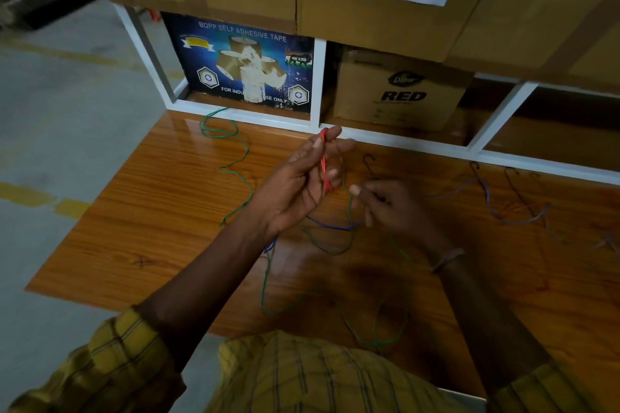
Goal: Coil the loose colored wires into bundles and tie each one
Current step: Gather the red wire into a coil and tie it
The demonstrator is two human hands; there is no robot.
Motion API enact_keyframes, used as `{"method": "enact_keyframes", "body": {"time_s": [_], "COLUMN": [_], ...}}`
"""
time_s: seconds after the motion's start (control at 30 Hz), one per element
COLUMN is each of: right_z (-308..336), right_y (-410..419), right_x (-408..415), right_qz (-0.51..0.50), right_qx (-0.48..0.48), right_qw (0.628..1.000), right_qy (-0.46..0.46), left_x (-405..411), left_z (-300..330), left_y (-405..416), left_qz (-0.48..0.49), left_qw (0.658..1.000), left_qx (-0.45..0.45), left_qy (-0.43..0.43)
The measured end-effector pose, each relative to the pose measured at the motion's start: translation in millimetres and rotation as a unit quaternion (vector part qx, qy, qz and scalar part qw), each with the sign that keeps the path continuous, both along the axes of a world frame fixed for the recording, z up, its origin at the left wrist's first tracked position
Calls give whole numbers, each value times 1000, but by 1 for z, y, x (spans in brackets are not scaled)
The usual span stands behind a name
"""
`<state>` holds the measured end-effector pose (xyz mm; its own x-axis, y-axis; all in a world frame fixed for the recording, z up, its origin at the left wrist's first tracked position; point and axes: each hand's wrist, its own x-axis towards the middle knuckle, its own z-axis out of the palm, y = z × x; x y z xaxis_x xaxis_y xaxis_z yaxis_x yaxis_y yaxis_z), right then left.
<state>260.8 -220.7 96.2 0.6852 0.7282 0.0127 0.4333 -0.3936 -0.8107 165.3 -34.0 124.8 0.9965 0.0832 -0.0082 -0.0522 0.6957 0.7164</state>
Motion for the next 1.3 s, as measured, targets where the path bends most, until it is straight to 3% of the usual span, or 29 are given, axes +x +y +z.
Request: {"method": "enact_keyframes", "body": {"time_s": [0.17,0.27,0.37,0.5,0.6,0.67,0.73,1.0,1.17,1.3], "right_z": [4,9,20,43,65,78,87,79,43,19], "right_y": [-14,-20,-28,-43,-55,-63,-69,-76,-71,-75], "right_x": [-30,-36,-33,-29,-14,-1,12,57,75,70], "right_qz": [91,138,180,164,138,104,81,-5,-81,-47], "right_qx": [-72,-98,-118,-94,-60,-33,-5,78,94,39], "right_qw": [993,984,976,980,988,994,997,995,988,994], "right_qy": [-27,-48,-43,61,37,29,18,-54,-95,-90], "left_x": [20,30,35,36,33,31,30,8,6,13], "left_z": [-4,-8,-12,-19,-23,-27,-32,-27,-27,-21], "left_y": [-3,-9,-17,-19,-23,-28,-32,-56,-75,-90], "left_qz": [55,68,121,146,100,52,-3,-108,-104,-64], "left_qw": [996,996,985,917,834,797,788,898,954,986], "left_qx": [-57,0,114,368,543,601,615,426,282,154], "left_qy": [-33,-55,-46,-46,-25,-25,-25,6,7,12]}}
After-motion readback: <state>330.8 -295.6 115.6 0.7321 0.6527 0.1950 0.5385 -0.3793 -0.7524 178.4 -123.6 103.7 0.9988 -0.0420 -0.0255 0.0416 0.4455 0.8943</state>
